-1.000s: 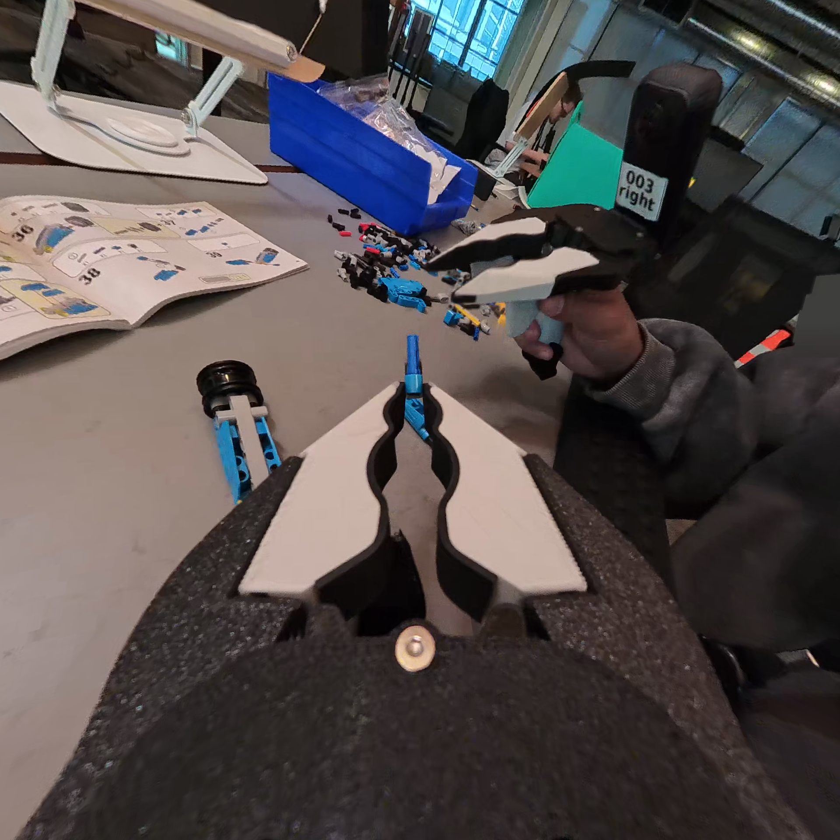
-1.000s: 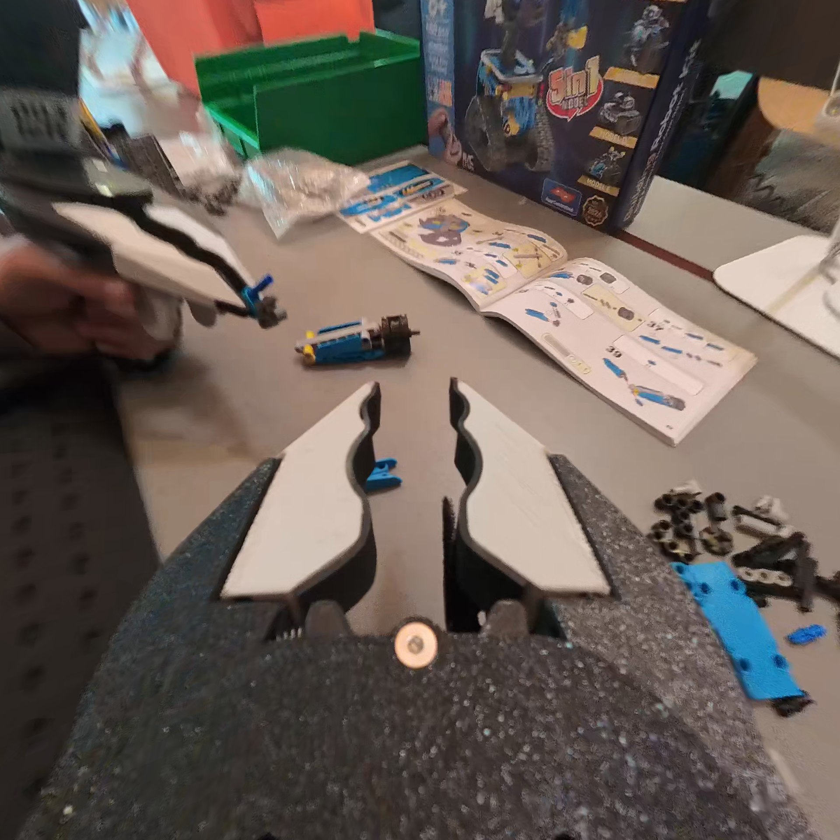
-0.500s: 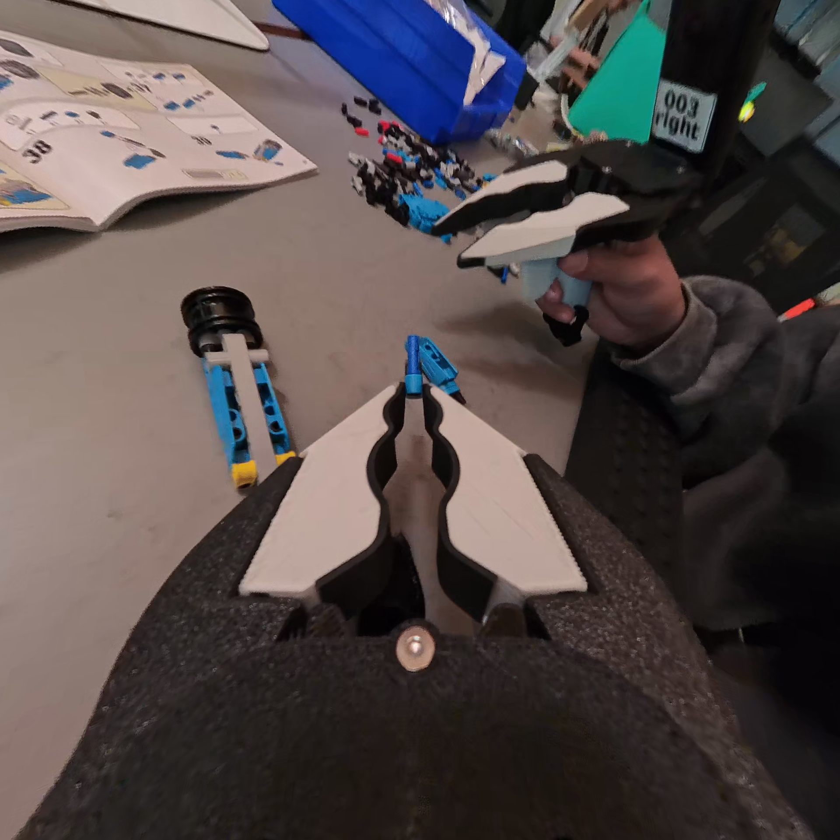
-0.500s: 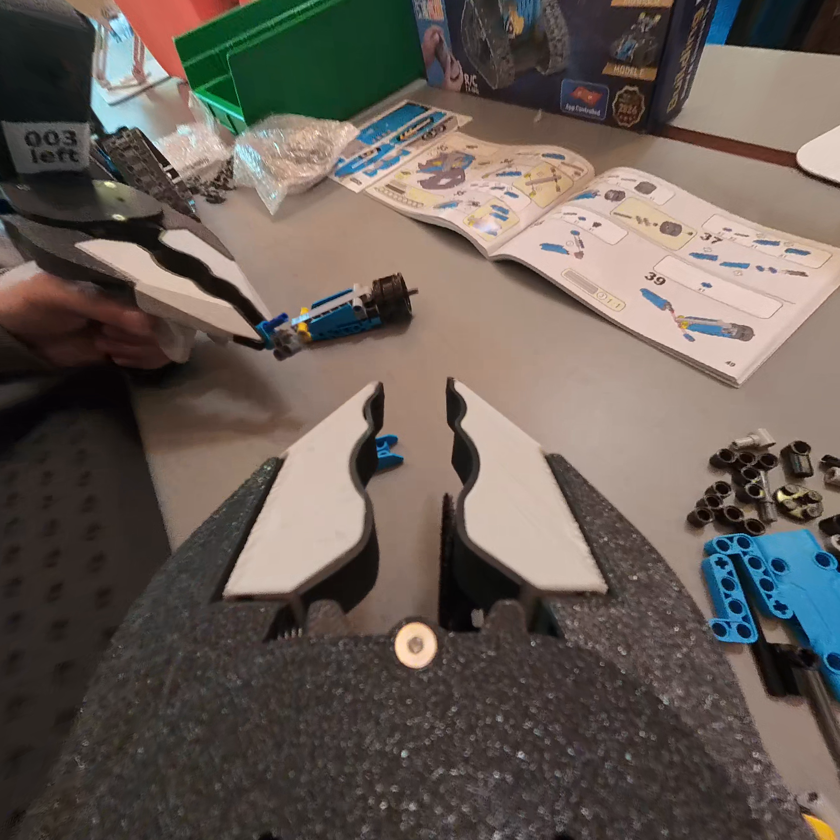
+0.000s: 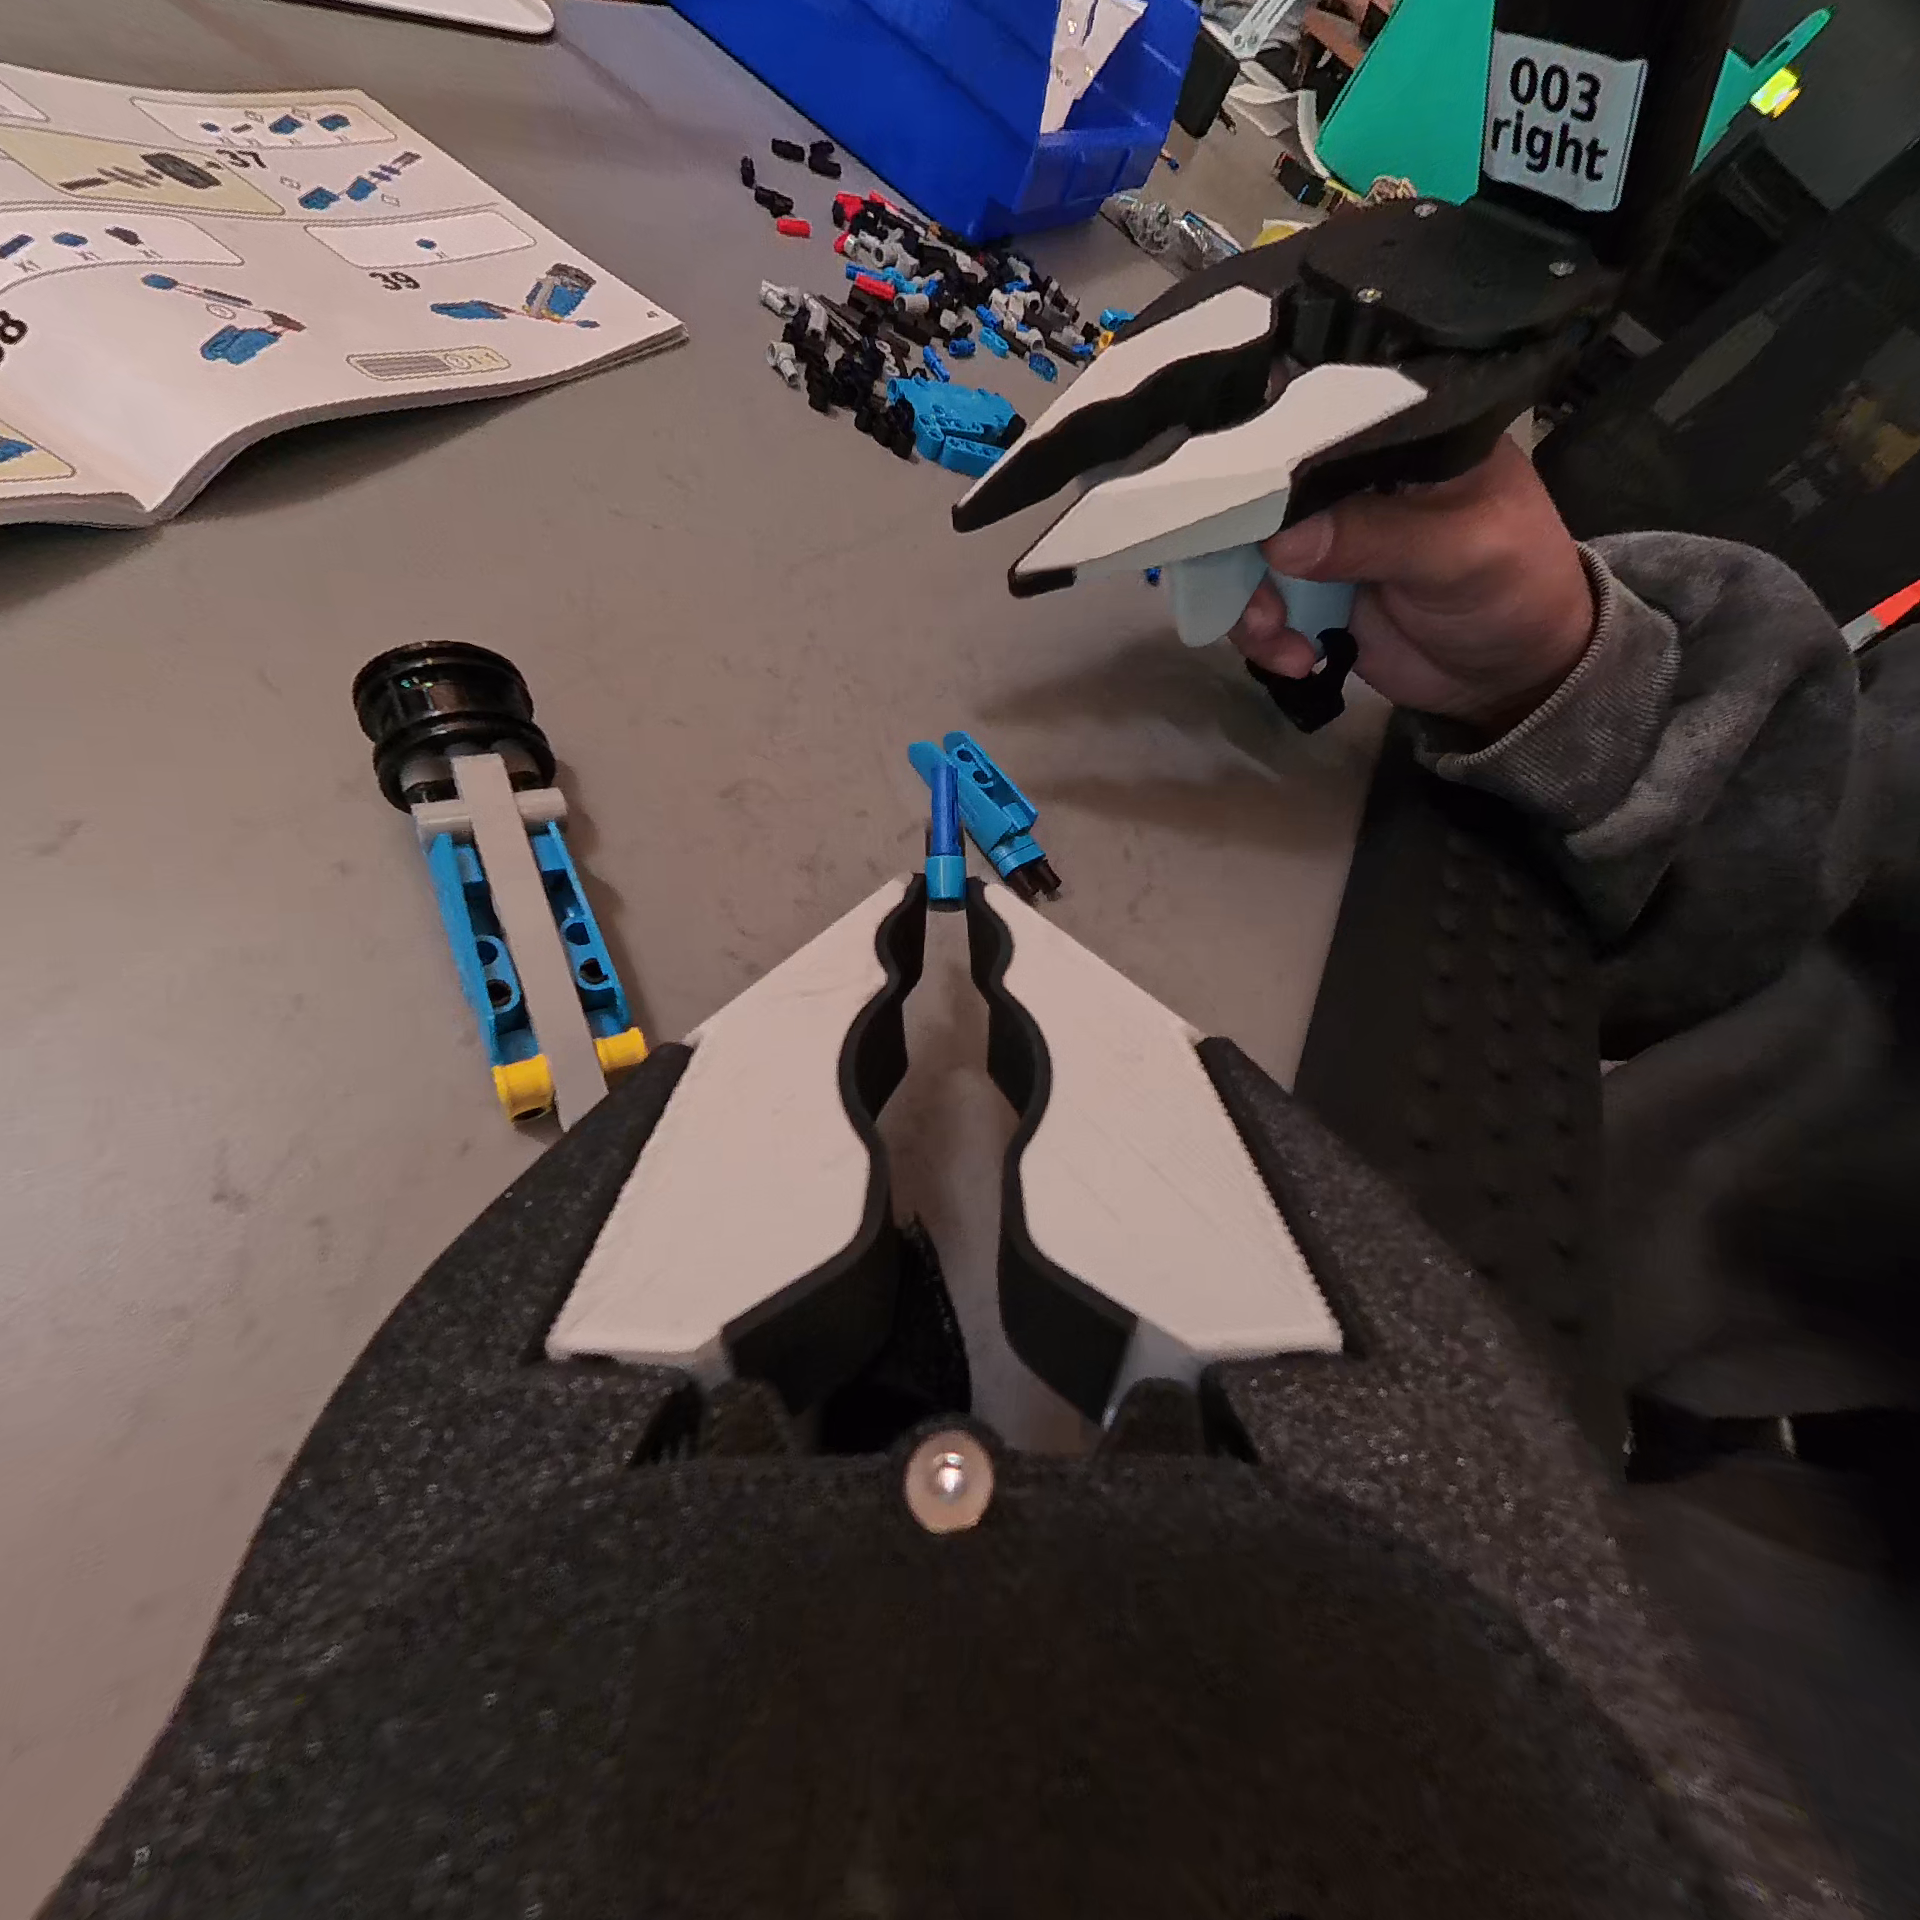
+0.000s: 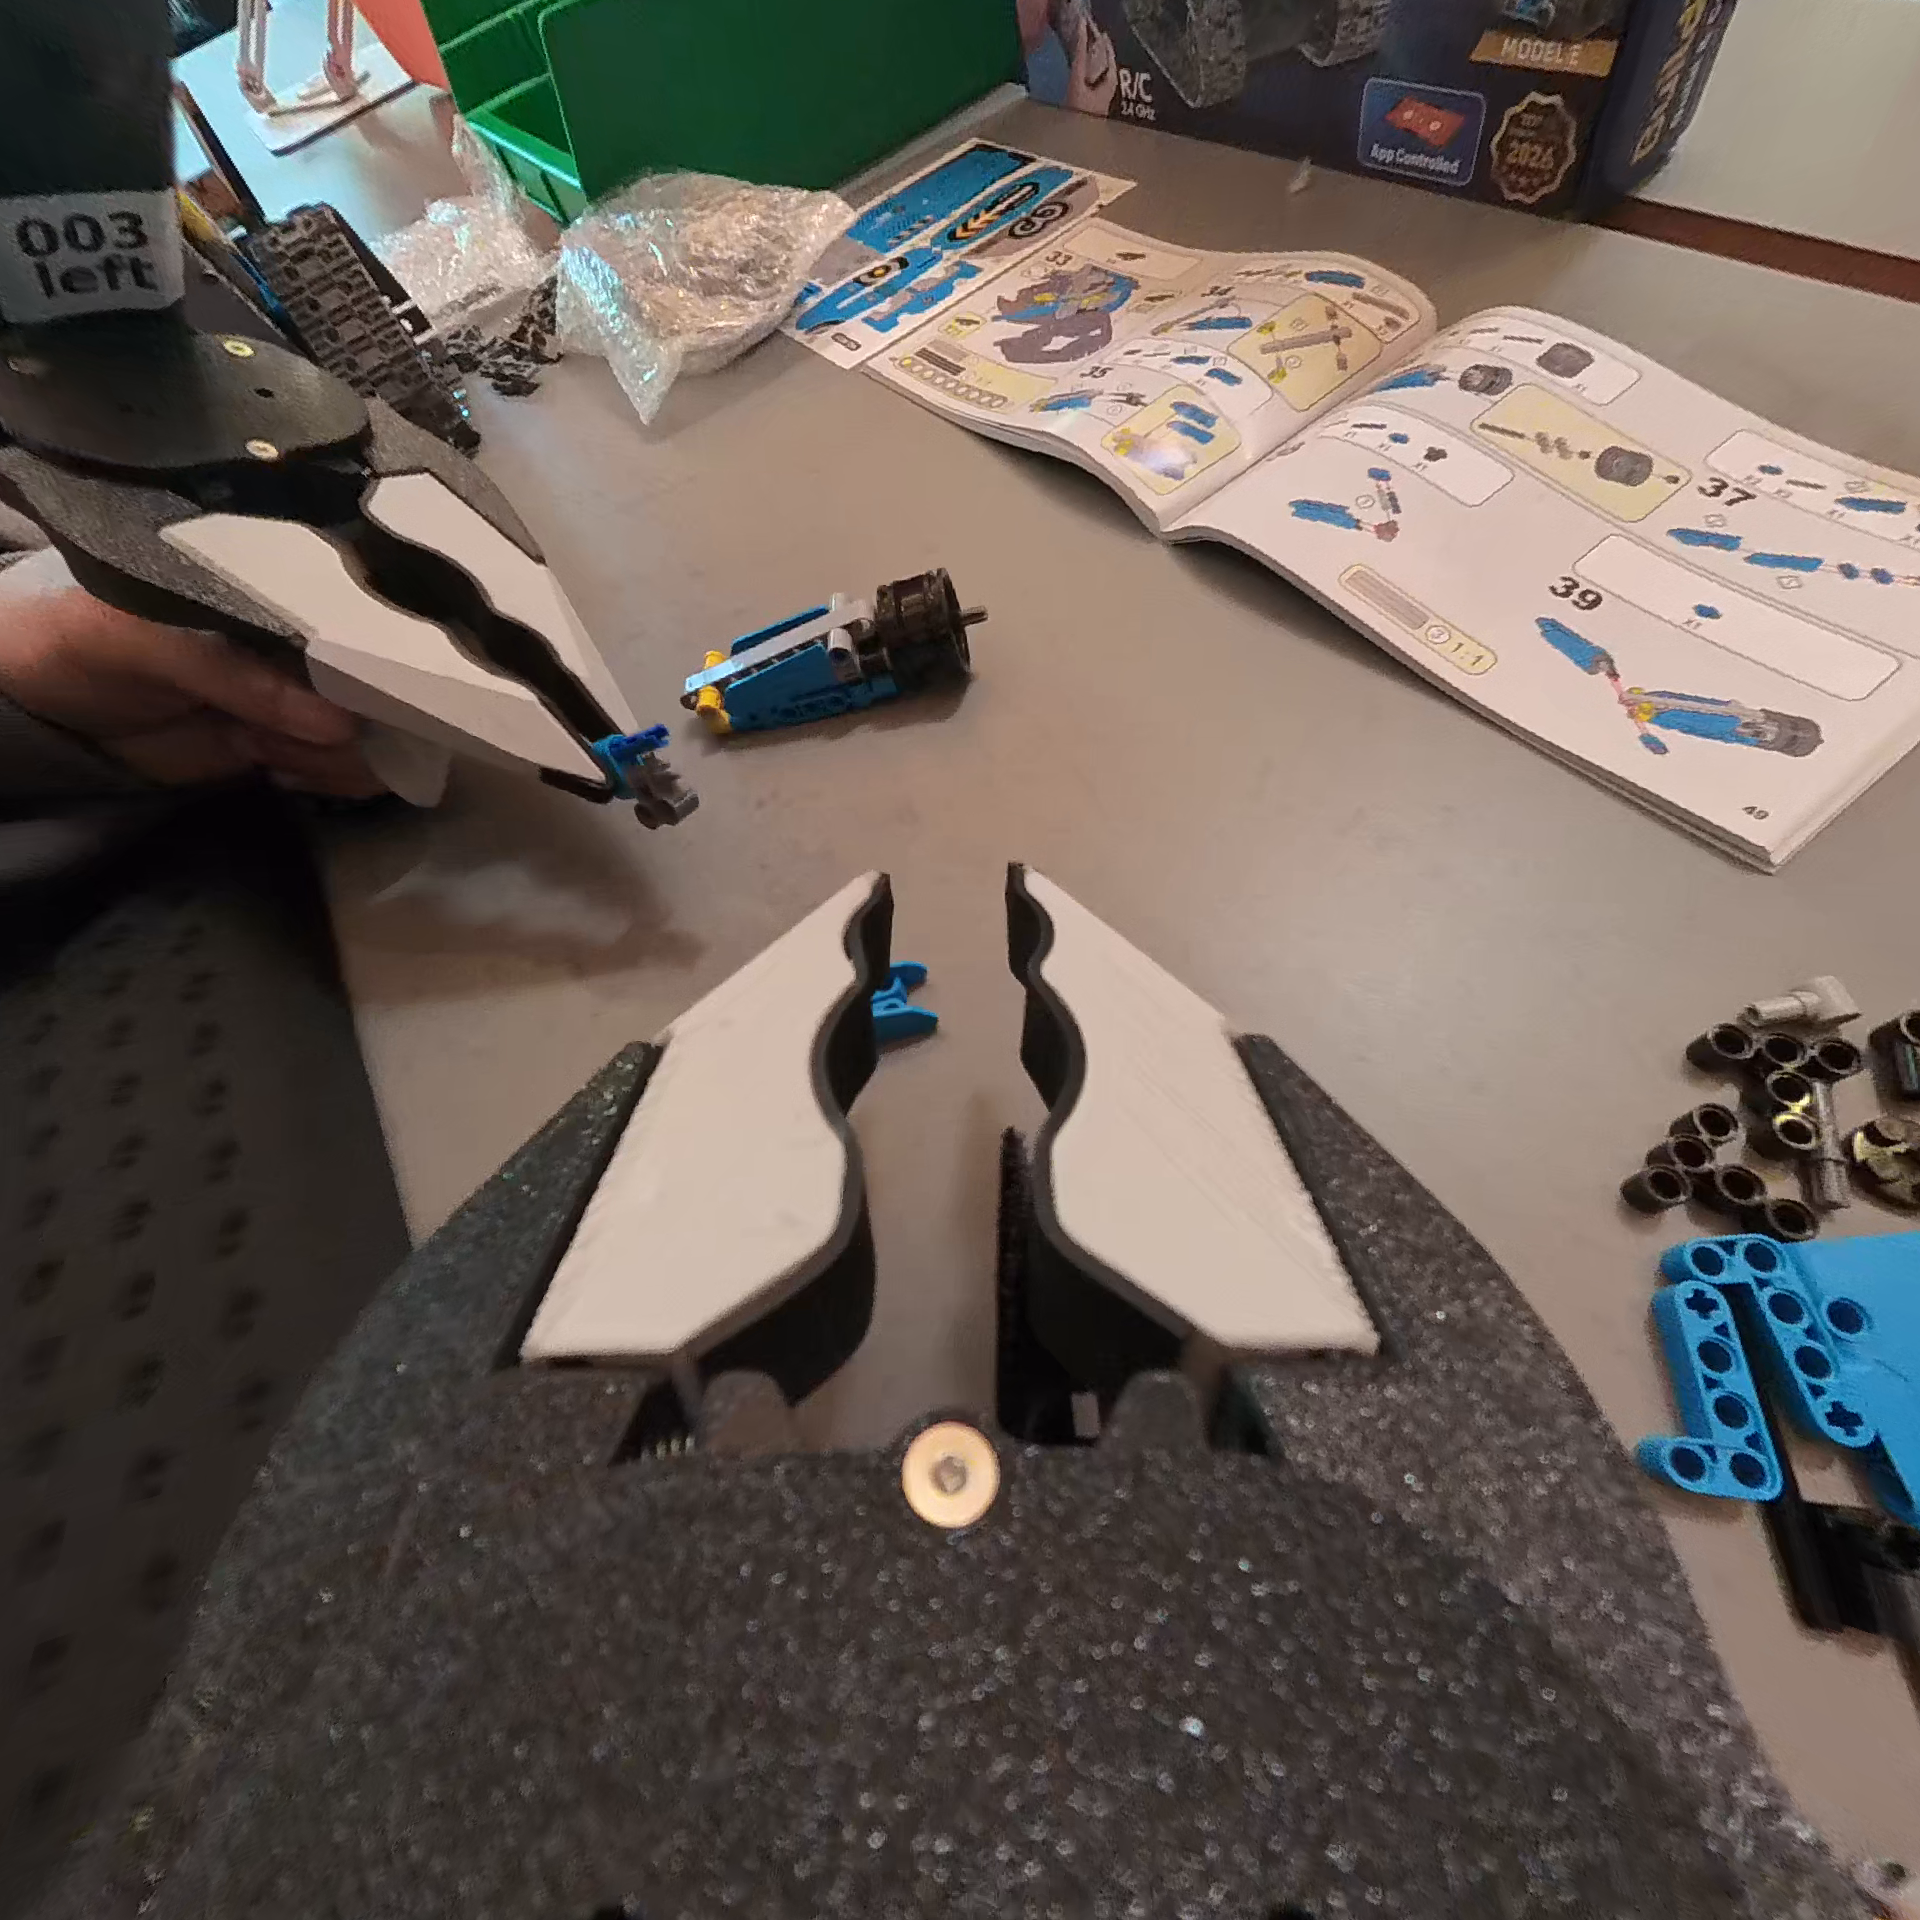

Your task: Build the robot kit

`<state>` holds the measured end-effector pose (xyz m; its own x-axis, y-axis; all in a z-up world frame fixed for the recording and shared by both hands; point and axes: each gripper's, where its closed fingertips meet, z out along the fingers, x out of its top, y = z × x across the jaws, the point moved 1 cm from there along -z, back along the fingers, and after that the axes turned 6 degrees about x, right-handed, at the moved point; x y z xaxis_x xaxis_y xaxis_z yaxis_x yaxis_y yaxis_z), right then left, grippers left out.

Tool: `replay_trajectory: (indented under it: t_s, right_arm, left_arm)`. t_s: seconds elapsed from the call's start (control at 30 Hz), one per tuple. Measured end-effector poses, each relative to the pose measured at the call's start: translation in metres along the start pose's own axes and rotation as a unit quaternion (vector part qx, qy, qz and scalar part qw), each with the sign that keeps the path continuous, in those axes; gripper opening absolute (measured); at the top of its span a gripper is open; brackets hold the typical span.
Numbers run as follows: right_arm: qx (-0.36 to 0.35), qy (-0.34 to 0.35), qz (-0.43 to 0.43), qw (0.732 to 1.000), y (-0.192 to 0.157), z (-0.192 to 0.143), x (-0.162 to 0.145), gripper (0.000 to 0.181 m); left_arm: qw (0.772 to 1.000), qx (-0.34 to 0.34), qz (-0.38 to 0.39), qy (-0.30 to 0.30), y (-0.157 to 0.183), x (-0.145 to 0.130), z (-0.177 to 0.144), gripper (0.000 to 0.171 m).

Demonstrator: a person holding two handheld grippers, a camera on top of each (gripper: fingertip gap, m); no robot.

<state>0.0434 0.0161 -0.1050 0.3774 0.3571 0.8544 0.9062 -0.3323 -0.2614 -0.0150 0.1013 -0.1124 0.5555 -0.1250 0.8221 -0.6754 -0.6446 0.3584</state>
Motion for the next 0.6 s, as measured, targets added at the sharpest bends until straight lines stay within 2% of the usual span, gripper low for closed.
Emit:
replay_trajectory:
  t_s: [0.6]
  right_arm:
    - [-0.006, -0.044, -0.048, 0.998, -0.009, 0.01, -0.012, 0.018]
  left_arm:
    - [0.998, 0.013, 0.05, -0.019, 0.008, -0.007, 0.004, 0.007]
